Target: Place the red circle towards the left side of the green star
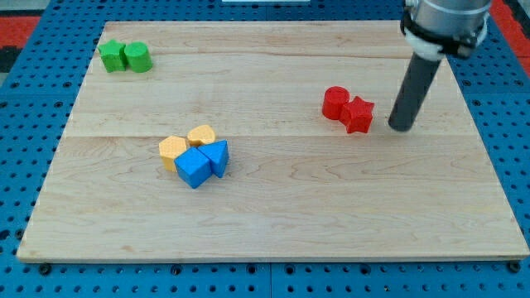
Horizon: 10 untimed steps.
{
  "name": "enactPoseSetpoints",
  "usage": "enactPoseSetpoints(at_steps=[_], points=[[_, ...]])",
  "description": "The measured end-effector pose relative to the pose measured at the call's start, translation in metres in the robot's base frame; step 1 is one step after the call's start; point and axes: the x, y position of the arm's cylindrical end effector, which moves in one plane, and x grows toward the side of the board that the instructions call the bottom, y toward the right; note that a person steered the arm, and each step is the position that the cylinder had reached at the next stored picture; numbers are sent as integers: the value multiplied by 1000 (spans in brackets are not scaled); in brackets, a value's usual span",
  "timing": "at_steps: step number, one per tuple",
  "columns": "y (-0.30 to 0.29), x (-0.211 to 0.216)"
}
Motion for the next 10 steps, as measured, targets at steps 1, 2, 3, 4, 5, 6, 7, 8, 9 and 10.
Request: enactPoseSetpoints(at_steps=[1, 2, 3, 4, 5, 6, 7, 8, 9, 10], points=[[-28, 20], [-67, -3], [-71, -21], [-69, -12], [-20, 4], [12, -17], [-5, -35], [-8, -46], [-20, -62], [-47, -74]])
